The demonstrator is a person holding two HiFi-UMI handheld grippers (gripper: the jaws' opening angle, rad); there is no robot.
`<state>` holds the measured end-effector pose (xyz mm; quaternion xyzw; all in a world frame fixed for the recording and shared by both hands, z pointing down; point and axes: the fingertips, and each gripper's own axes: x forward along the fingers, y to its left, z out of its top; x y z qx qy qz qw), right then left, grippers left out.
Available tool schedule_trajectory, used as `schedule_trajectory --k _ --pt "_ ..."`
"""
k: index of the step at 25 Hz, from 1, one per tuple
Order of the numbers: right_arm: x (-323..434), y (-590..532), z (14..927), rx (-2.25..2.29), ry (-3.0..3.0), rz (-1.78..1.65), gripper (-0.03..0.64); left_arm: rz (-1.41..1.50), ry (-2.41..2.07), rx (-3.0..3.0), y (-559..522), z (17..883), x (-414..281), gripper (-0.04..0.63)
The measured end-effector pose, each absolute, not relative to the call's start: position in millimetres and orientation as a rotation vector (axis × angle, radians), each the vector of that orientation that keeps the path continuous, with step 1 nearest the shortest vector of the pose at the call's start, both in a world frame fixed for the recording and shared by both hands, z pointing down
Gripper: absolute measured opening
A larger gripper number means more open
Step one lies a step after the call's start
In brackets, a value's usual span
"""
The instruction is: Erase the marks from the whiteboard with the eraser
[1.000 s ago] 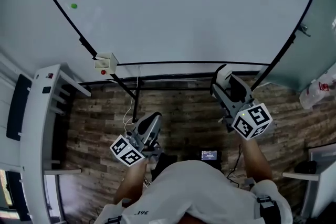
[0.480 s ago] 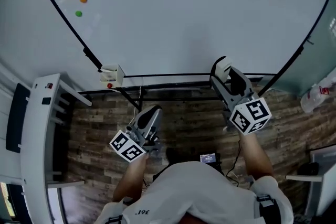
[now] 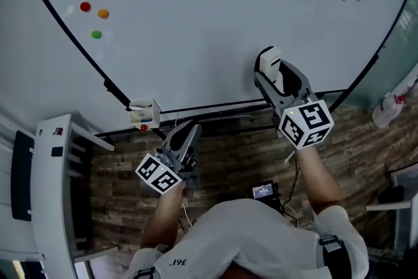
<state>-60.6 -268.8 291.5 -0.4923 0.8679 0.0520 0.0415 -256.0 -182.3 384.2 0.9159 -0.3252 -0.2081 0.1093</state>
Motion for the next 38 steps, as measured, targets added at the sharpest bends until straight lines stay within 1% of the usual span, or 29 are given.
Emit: schedule_trajectory --k 19,28,35,38 --pt "-142.3 -349.9 185.8 -1.5 2.656 0.475 0.275 -0.69 -1.015 2.766 -247.0 338.9 -255.4 0.026" --pt "-190.3 -369.0 122.6 -1.627 2.573 0.797 0.275 -0.7 -1.03 2.765 -250.0 336.8 -265.0 0.026" --pt "-210.6 -392.4 118.0 -1.848 2.497 1.084 0.275 -0.711 -1.032 2.767 -250.8 335.0 -273.9 0.026" --pt "-214.8 -394.7 118.2 -1.902 2.446 1.156 0.275 -0.718 -1.041 2.761 -251.1 336.0 -279.9 0.026"
